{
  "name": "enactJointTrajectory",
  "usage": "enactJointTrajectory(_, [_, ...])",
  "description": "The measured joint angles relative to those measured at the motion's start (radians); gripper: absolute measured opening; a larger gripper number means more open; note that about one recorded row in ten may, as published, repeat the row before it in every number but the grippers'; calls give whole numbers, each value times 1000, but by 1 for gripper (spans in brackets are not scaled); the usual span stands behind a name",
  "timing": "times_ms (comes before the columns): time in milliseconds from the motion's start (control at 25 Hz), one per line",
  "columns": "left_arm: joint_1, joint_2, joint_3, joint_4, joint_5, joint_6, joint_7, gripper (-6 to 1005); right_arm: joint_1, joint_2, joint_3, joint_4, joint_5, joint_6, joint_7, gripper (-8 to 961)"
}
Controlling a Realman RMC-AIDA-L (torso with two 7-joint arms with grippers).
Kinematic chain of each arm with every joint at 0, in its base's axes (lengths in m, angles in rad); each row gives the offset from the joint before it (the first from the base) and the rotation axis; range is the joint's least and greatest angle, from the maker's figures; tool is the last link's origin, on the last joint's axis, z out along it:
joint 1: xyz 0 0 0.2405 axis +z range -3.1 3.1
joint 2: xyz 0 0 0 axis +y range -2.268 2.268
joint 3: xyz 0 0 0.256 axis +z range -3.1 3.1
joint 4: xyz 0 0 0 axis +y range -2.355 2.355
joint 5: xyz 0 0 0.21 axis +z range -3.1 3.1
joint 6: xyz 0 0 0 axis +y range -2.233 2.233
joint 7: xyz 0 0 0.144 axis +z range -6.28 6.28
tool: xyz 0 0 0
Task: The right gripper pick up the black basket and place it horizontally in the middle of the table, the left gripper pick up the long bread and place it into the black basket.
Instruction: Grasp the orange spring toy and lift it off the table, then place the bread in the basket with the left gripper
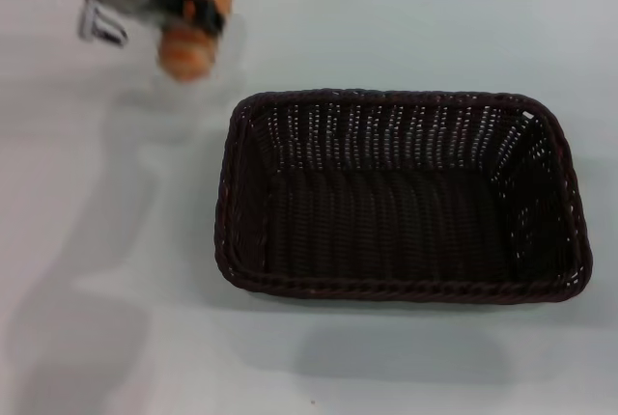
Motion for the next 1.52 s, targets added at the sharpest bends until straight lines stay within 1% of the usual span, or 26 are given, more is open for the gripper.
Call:
enactJointTrajectory(120, [0,0,0,0,0,0,0,581,11,-3,8,0,0,22,-1,651])
enactJointTrajectory(160, [11,-1,-79,-167,-13,-116,129,574,11,-3,8,0,0,22,-1,651])
enactJointTrajectory(200, [14,-5,-120,-251,-44,-205,211,562,14,-4,10,0,0,32,-3,651])
enactJointTrajectory(280, [24,-7,-147,-333,-100,-288,276,538,23,-5,18,0,0,57,-6,651])
enactJointTrajectory(320, [46,-7,-149,-402,-181,-366,319,526,31,-7,29,0,0,76,-8,651])
enactJointTrajectory(440, [55,-7,-145,-429,-216,-398,331,496,37,-8,39,0,0,89,-9,651])
enactJointTrajectory(480, [66,-7,-136,-457,-258,-436,340,485,39,-8,45,0,0,93,-9,651])
enactJointTrajectory(520, [96,-8,-101,-514,-340,-501,351,475,42,-9,60,0,0,102,-9,651])
enactJointTrajectory(600, [118,-8,-59,-542,-392,-526,349,461,42,-9,71,-1,0,105,-9,651])
enactJointTrajectory(680, [118,-8,-59,-542,-392,-526,349,453,44,-9,89,-1,0,111,-10,651])
enactJointTrajectory(720, [148,-10,39,-561,-463,-554,342,449,46,-9,106,-3,0,117,-11,651])
enactJointTrajectory(760, [154,-10,57,-559,-467,-556,342,445,46,-9,106,-3,0,117,-11,651])
enactJointTrajectory(800, [154,-10,57,-559,-467,-556,342,440,47,-9,112,-3,0,118,-11,651])
enactJointTrajectory(840, [161,-12,80,-557,-471,-558,341,436,47,-9,115,-3,0,118,-12,651])
enactJointTrajectory(920, [191,-15,172,-531,-496,-539,345,428,46,-9,124,-3,0,119,-12,651])
enactJointTrajectory(960, [191,-15,172,-531,-496,-539,345,424,46,-9,124,-3,0,119,-12,651])
enactJointTrajectory(1000, [205,-16,213,-519,-518,-513,349,420,46,-9,126,-3,0,119,-12,651])
enactJointTrajectory(1120, [225,-15,255,-513,-556,-464,356,380,44,-9,128,-3,0,120,-12,651])
enactJointTrajectory(1320, [251,-14,252,-535,-595,-410,370,520,43,-7,128,-4,0,127,-12,651])
enactJointTrajectory(1360, [251,-14,252,-535,-595,-410,370,572,43,-7,128,-4,0,127,-12,651])
enactJointTrajectory(1400, [279,-13,250,-556,-598,-350,378,623,43,-6,128,-6,0,128,-12,651])
enactJointTrajectory(1440, [279,-13,250,-556,-598,-350,378,675,43,-6,128,-6,0,128,-12,651])
enactJointTrajectory(1480, [295,-13,251,-562,-598,-315,383,726,42,-6,128,-6,0,128,-12,651])
enactJointTrajectory(1520, [321,-13,255,-565,-597,-249,393,778,42,-5,128,-7,0,127,-12,651])
